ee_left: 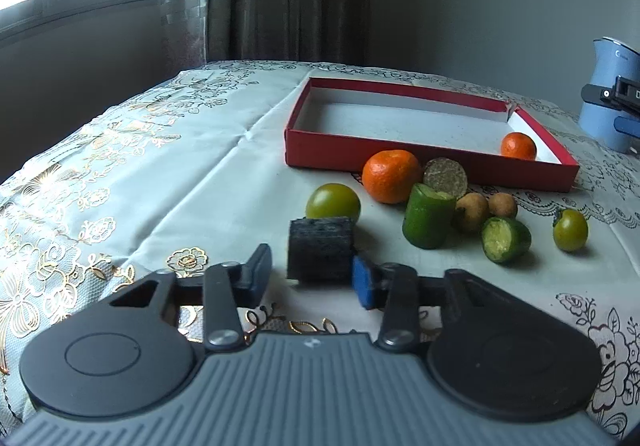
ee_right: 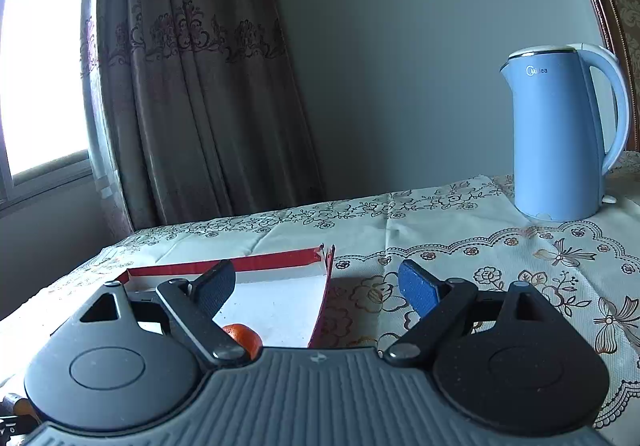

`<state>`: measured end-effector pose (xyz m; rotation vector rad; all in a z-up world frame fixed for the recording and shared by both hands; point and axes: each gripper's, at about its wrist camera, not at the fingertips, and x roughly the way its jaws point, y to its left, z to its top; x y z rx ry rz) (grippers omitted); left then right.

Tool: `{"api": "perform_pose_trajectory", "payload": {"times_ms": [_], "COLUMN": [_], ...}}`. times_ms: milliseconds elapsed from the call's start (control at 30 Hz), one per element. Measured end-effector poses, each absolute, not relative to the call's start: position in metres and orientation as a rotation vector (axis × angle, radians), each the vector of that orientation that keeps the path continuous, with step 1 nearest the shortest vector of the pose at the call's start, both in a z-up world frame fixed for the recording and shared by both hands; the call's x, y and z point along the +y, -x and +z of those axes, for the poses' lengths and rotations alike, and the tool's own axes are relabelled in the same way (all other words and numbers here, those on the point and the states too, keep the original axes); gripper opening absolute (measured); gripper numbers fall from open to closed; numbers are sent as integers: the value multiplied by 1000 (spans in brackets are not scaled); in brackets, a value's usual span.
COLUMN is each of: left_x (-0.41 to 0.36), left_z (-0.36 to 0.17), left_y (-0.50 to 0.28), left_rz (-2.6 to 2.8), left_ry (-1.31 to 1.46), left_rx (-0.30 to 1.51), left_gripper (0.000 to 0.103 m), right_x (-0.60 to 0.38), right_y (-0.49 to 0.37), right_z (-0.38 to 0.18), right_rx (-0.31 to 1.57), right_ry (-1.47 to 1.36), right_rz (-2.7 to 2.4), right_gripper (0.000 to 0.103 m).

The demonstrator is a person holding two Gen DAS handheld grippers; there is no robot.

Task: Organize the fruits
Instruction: 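Close the left gripper around the dark cylindrical piece, then carry the dark piece into the red box and open the left gripper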

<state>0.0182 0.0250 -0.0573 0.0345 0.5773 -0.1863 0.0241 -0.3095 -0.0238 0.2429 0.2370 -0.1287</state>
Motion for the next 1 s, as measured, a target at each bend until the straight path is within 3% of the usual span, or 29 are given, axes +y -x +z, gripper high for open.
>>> {"api": "perform_pose_trajectory", "payload": {"times_ms": [267,667,833,1000], "left_x": [25,25,24,28], "left_z": [-56,-58,-57,-57], "left_y": [-17,-15,-15,-16], "left_rz": [-199,-197,-194,-199], "left_ry": [-34,-18,-18,8], "left_rx": [572,559,557,557], "left_gripper": [30,30,30,30], "right_x": [-307,-319,-331,-307], "right_y": [-27,-39,-17,8], "right_z": [-26,-38,-36,-51], "right_rx": [261,438,517,634], "right_ry": [-202,-176,-281,-200], "right_rz": [-170,-334,-286,-270], "right_gripper": [89,89,89,90]}}
